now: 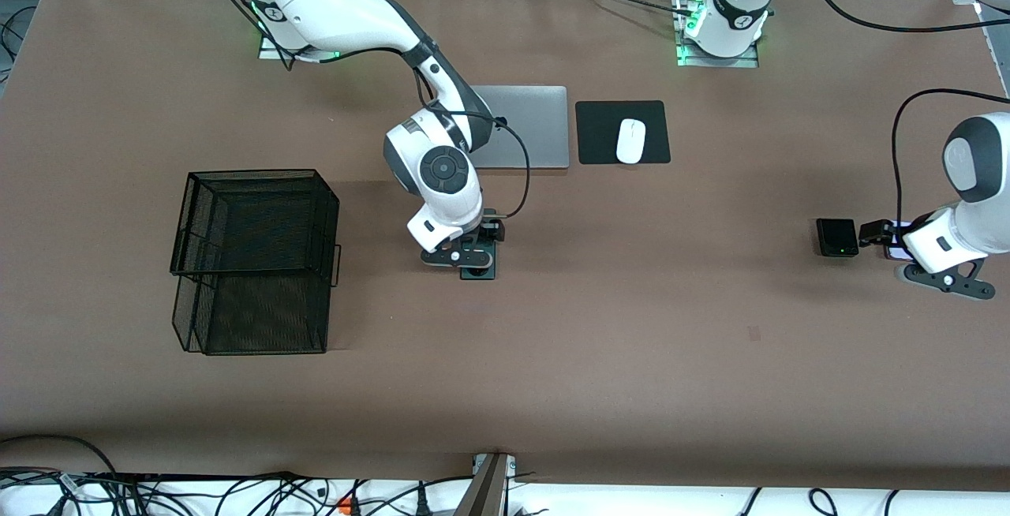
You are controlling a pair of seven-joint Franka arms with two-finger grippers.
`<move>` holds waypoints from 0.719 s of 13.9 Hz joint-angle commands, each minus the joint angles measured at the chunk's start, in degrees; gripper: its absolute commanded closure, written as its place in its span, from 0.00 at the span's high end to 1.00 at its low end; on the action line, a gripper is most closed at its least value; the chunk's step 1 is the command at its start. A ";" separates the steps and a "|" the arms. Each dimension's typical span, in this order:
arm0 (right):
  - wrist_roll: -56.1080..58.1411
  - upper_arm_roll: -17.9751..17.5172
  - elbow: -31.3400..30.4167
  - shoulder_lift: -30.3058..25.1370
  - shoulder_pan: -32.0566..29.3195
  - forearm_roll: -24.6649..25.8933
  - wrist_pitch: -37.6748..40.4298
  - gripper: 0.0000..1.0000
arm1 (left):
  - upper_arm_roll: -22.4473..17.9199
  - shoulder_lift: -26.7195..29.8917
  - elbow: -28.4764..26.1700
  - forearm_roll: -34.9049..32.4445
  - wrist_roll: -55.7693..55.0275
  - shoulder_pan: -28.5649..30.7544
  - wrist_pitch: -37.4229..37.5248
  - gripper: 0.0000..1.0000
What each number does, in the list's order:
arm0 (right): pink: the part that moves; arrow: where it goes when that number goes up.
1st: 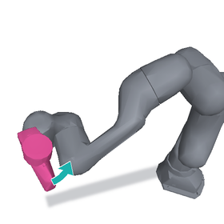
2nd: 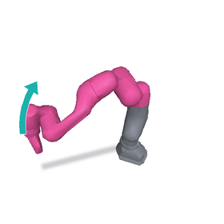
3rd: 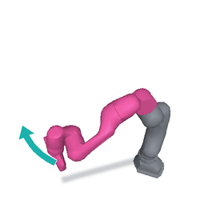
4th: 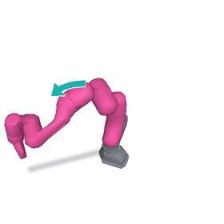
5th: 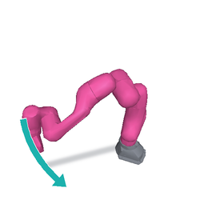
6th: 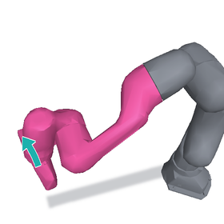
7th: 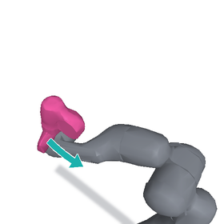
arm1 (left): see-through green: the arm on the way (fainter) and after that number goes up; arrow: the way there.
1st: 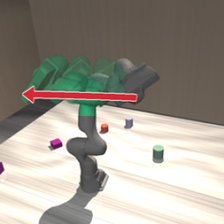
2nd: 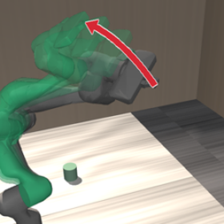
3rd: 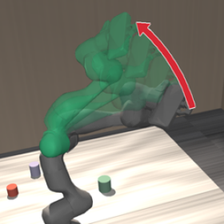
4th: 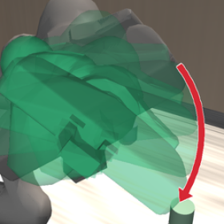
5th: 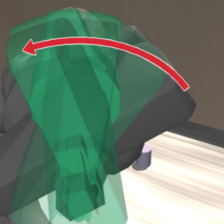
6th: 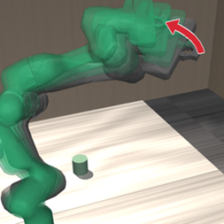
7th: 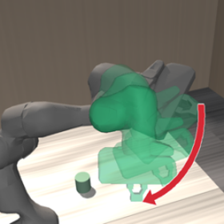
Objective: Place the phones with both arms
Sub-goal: 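Set down the green phone while the right gripper grasps it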
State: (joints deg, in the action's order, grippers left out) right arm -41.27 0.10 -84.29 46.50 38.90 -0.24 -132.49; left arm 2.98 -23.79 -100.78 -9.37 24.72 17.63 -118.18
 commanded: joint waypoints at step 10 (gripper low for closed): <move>1.01 0.43 0.09 3.15 1.97 0.94 -4.97 0.80 | 0.80 -1.35 -13.04 -1.09 -0.02 6.54 -19.54 1.00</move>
State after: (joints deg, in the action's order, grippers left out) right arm -40.85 0.11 -84.29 49.12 40.25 -0.17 -136.44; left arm 2.98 -25.66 -112.07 -9.47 25.16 23.46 -136.32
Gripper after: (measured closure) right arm 0.022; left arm 0.000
